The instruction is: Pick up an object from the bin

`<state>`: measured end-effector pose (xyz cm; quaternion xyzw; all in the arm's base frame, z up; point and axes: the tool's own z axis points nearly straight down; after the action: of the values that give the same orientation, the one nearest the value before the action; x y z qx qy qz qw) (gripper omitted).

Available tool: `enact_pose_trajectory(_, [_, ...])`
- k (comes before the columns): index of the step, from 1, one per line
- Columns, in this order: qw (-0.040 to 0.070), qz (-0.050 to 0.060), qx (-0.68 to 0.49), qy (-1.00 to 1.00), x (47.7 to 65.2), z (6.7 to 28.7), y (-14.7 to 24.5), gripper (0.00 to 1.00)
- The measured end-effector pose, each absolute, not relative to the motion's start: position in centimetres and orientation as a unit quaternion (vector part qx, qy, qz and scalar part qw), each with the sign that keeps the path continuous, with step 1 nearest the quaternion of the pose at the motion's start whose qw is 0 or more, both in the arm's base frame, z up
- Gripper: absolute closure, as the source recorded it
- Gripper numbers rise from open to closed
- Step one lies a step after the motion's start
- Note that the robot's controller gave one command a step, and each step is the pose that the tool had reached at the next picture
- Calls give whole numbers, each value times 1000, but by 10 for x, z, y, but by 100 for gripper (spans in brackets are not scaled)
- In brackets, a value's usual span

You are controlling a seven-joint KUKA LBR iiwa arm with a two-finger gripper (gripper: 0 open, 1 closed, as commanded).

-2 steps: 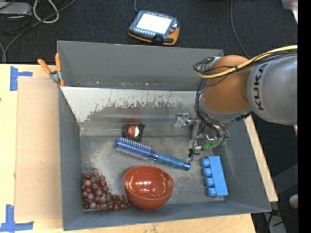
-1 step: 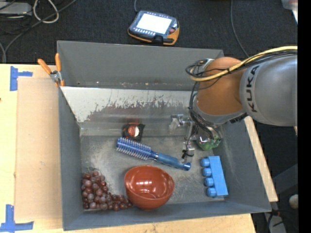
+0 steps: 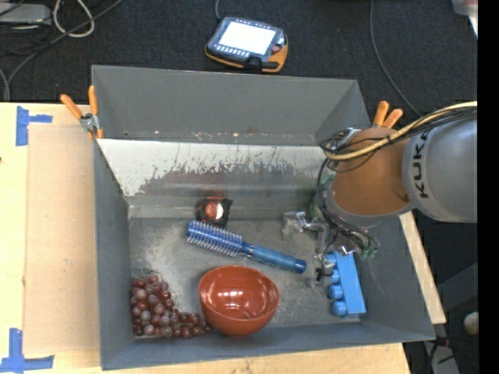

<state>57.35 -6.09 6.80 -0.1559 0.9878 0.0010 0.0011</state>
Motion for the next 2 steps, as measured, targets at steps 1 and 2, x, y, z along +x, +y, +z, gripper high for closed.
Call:
enact_pose_trajectory(1, [4,4,-33,999,594,70,11,100])
enact_pose_trajectory(2, [4,4,-33,999,594,70,11,100])
